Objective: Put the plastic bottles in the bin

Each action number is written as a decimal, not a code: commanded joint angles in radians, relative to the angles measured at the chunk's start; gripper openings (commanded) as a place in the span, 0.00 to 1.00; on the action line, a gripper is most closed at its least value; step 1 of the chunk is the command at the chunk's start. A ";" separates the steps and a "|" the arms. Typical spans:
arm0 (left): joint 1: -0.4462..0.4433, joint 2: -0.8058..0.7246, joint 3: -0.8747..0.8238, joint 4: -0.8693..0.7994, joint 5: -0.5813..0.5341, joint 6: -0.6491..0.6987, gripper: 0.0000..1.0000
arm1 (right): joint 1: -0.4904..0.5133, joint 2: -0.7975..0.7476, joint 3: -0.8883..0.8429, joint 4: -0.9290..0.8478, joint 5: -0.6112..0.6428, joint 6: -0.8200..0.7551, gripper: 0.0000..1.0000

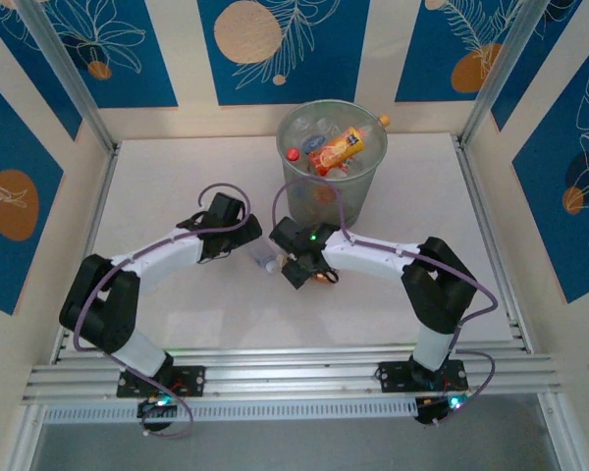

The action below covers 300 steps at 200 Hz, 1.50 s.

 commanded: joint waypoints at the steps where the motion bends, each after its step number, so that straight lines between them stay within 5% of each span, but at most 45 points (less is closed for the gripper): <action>1: 0.015 -0.021 -0.011 0.007 0.014 -0.017 0.96 | 0.001 0.016 -0.032 -0.024 -0.009 -0.011 0.82; 114: 0.024 -0.027 -0.014 0.002 0.012 -0.012 0.96 | 0.057 0.090 -0.041 -0.005 -0.070 -0.053 0.74; 177: 0.030 -0.038 -0.019 -0.006 0.007 -0.009 0.96 | 0.070 0.132 -0.017 -0.020 -0.083 -0.055 0.57; 208: 0.033 -0.047 -0.020 -0.007 0.004 -0.009 0.96 | 0.087 0.074 -0.008 -0.071 -0.053 -0.043 0.44; 300: 0.033 -0.043 -0.014 0.001 0.014 -0.008 0.96 | 0.065 -0.299 0.032 -0.291 0.104 0.092 0.36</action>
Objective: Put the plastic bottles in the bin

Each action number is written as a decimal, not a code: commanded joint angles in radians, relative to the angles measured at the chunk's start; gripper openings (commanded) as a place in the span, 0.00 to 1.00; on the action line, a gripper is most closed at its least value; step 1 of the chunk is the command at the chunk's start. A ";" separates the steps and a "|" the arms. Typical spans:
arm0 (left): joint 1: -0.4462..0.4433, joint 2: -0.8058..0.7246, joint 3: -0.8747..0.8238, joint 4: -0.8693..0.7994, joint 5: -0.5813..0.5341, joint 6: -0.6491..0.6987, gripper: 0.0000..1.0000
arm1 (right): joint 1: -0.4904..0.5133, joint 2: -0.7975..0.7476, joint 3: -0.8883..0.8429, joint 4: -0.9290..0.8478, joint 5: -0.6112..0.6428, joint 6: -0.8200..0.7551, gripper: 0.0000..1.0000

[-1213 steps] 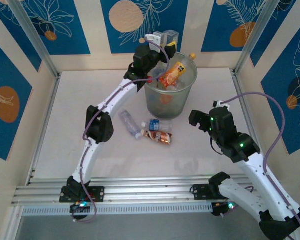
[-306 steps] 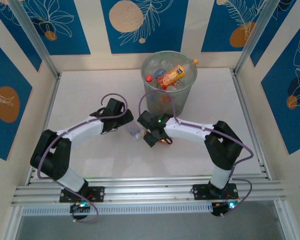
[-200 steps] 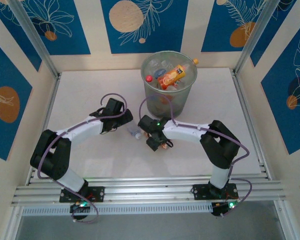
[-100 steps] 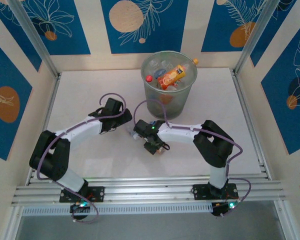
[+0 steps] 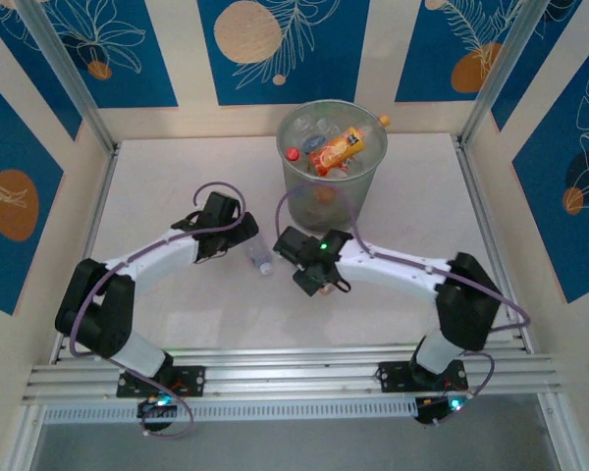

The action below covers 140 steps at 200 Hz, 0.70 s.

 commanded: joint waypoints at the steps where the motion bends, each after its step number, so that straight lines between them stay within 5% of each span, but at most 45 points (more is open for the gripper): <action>1: 0.013 -0.012 -0.002 0.003 0.011 -0.008 0.96 | -0.011 -0.107 0.044 -0.093 0.061 0.059 0.36; 25: 0.013 -0.013 0.000 0.001 0.010 -0.006 0.96 | -0.039 -0.232 0.095 -0.079 0.059 0.074 0.28; 69: 0.013 -0.019 0.003 0.000 0.017 -0.002 0.96 | -0.151 -0.364 0.187 0.073 0.025 0.063 0.29; 140: 0.013 -0.042 0.011 -0.008 0.029 0.006 0.97 | -0.360 -0.263 0.383 0.336 -0.078 -0.006 0.28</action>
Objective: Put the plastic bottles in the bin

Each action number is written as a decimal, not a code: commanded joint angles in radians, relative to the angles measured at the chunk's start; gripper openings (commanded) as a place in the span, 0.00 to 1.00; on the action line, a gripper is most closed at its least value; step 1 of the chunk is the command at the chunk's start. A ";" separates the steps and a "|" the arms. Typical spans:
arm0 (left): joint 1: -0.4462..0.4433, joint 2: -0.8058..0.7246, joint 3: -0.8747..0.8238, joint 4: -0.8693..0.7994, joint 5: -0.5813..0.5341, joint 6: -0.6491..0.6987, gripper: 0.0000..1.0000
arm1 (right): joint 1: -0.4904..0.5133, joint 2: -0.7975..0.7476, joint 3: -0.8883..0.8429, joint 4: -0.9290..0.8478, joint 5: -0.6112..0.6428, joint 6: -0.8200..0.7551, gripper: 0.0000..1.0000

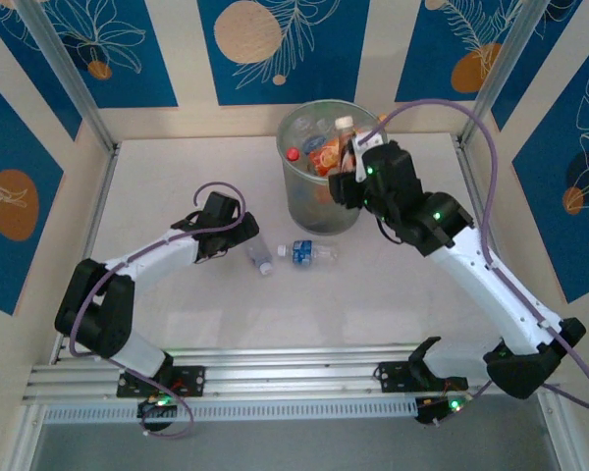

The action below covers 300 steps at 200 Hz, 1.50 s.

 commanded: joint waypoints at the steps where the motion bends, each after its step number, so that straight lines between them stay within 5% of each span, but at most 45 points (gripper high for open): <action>1: 0.013 -0.039 0.011 -0.008 0.017 0.005 0.97 | -0.045 0.051 0.057 0.147 -0.050 -0.037 0.28; 144: 0.013 -0.068 0.021 0.005 0.033 0.037 0.98 | -0.244 0.571 0.329 0.607 -0.285 -0.328 0.26; 230: 0.012 -0.077 0.032 -0.002 0.021 0.052 0.98 | -0.296 0.708 0.436 0.593 -0.365 -0.478 0.28; 300: 0.013 -0.077 0.040 -0.011 0.008 0.057 0.98 | -0.328 0.688 0.419 0.530 -0.392 -0.532 0.40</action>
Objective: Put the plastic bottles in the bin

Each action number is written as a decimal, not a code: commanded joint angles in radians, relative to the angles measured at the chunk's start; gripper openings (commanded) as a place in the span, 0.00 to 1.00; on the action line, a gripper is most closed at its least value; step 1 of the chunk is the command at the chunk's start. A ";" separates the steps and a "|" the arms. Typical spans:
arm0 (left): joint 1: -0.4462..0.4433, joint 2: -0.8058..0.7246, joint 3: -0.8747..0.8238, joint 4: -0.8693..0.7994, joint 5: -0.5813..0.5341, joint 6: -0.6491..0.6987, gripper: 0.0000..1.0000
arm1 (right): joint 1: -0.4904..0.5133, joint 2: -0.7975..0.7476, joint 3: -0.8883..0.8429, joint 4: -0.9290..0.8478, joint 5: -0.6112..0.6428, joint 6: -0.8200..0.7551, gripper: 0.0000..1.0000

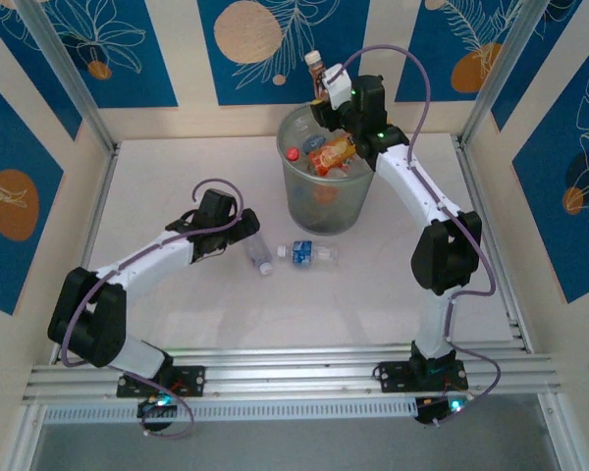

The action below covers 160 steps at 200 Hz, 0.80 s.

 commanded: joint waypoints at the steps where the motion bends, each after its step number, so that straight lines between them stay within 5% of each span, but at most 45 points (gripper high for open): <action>1: 0.012 -0.024 0.036 -0.011 -0.016 0.020 0.98 | -0.008 -0.019 0.021 -0.023 -0.030 -0.044 0.40; 160: 0.012 -0.017 0.067 -0.043 -0.041 0.035 0.98 | -0.022 -0.054 -0.025 -0.064 -0.011 -0.139 0.68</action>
